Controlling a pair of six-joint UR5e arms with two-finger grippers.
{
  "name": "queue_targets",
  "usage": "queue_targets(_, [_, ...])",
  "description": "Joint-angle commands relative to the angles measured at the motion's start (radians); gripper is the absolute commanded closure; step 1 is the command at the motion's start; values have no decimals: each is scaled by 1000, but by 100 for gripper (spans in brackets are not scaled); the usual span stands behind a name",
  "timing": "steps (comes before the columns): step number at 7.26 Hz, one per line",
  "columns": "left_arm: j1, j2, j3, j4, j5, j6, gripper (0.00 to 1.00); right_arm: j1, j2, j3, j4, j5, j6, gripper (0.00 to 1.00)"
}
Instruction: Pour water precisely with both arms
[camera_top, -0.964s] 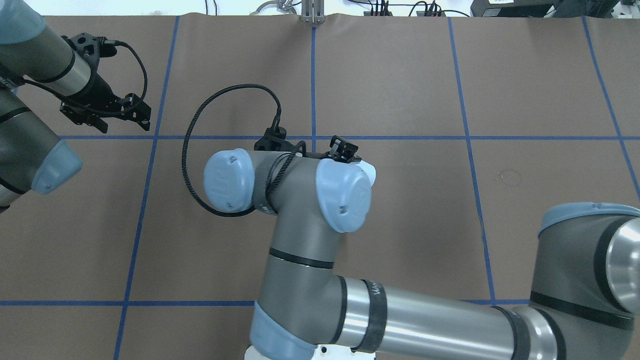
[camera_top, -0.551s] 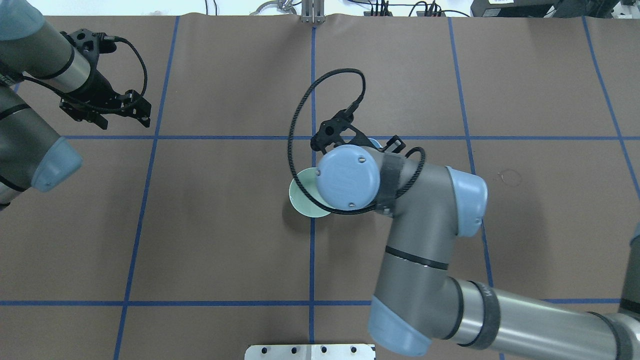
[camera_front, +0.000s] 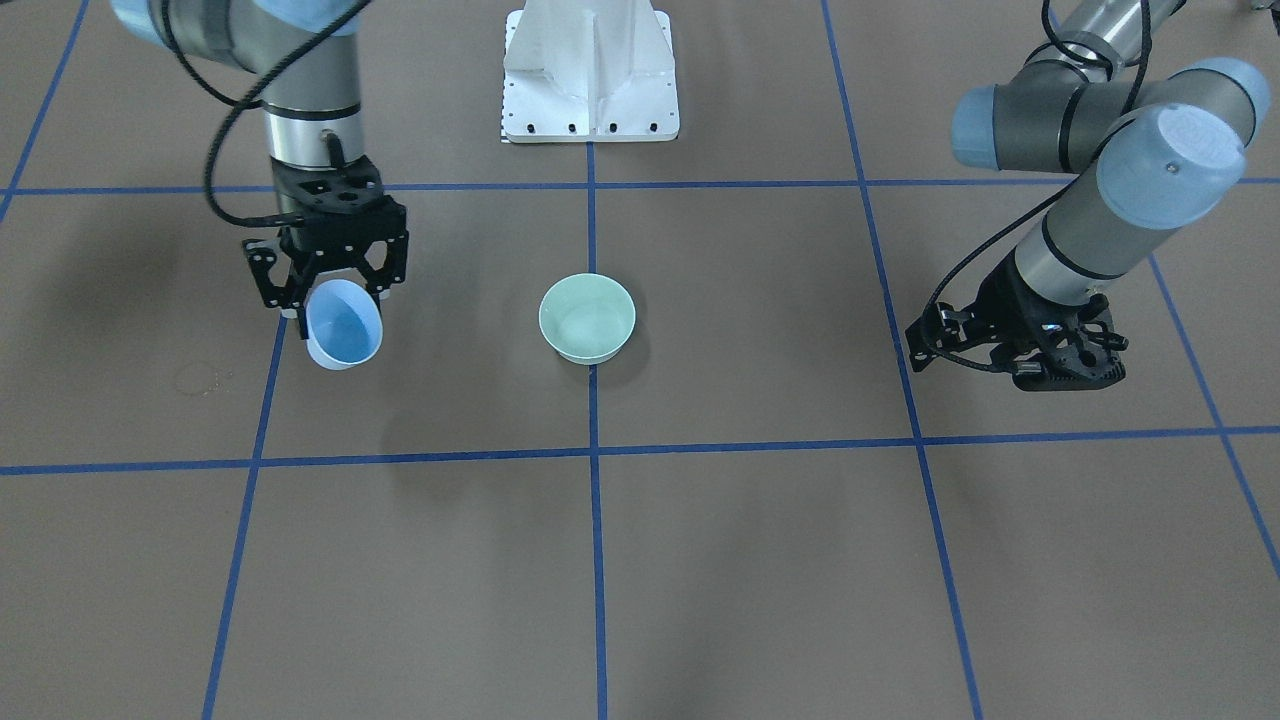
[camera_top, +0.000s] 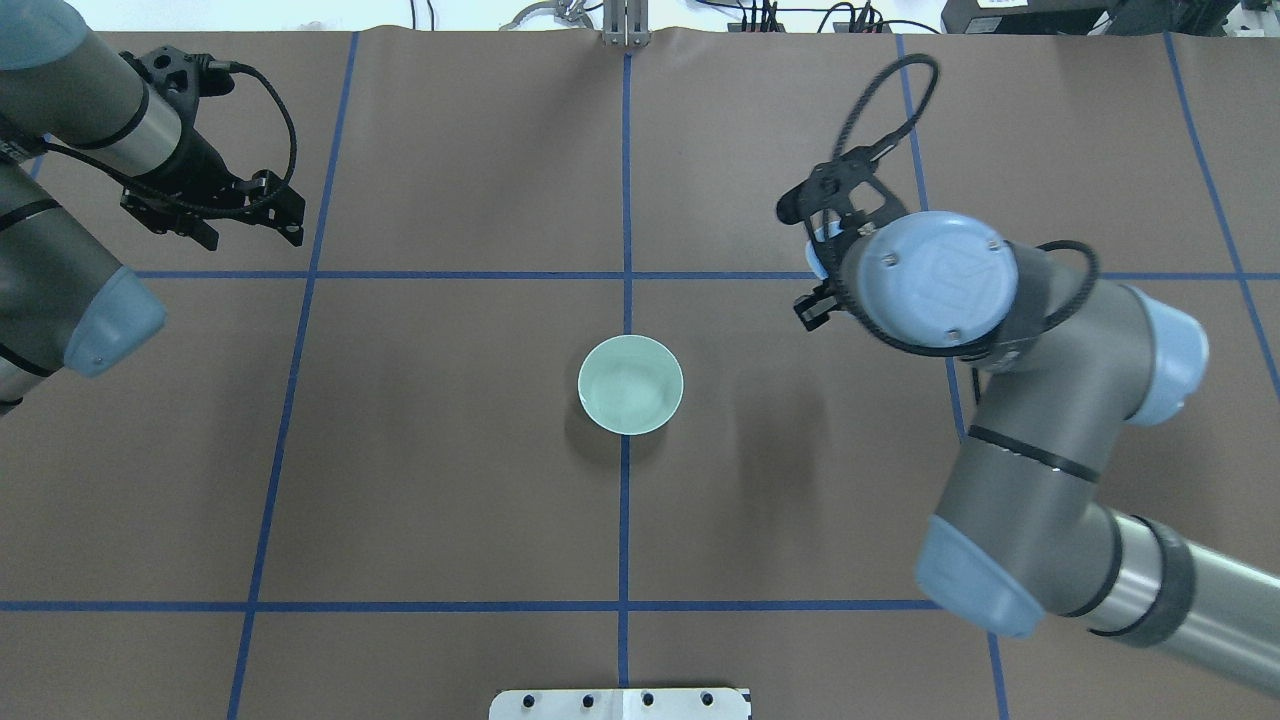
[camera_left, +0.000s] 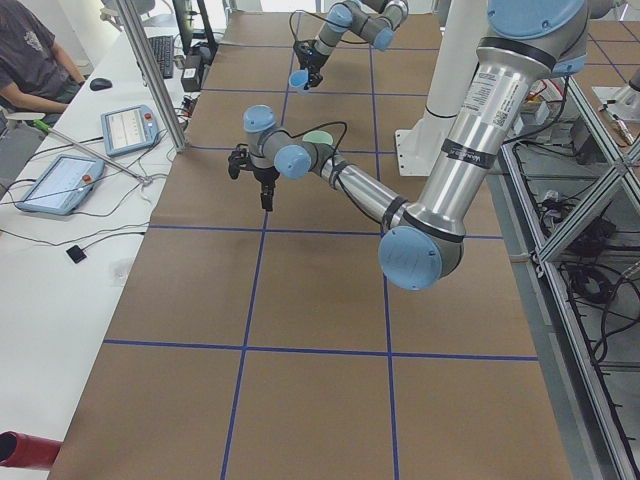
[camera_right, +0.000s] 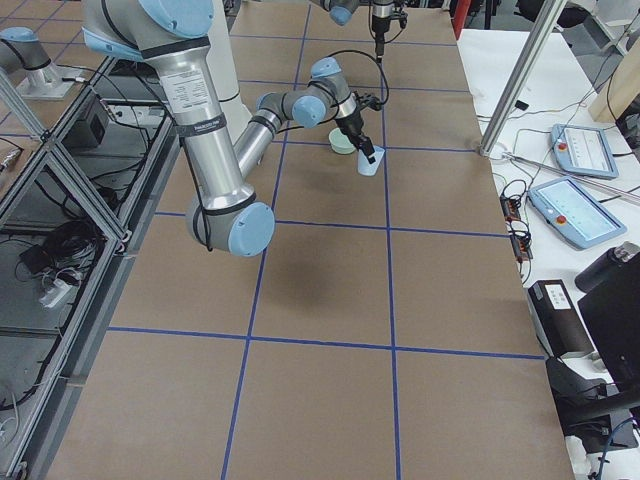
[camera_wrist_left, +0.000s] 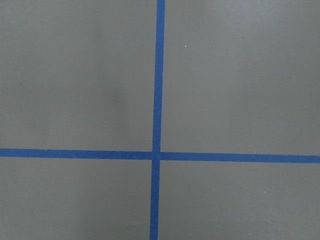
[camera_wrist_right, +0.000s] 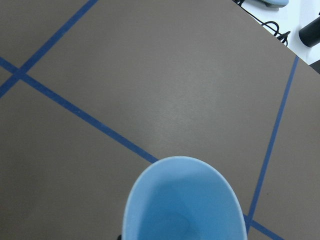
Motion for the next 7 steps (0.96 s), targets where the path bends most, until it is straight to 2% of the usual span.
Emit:
queue_targets(1, [0, -2, -4, 0, 0, -3, 1, 108, -196, 11, 281, 118, 95, 96])
queue_targets(2, [0, -2, -6, 0, 0, -8, 1, 130, -199, -3, 293, 161, 182, 92])
queue_targets(4, [0, -2, -6, 0, 12, -8, 1, 179, -215, -23, 295, 253, 211, 83])
queue_targets(5, [0, -2, -9, 0, 17, -9, 1, 184, -248, -23, 316, 254, 226, 82])
queue_targets(6, [0, -2, -12, 0, 17, -12, 1, 184, -349, -59, 494, 251, 223, 83])
queue_targets(7, [0, -2, -15, 0, 17, -14, 1, 186, -417, -178, 792, 245, 226, 83])
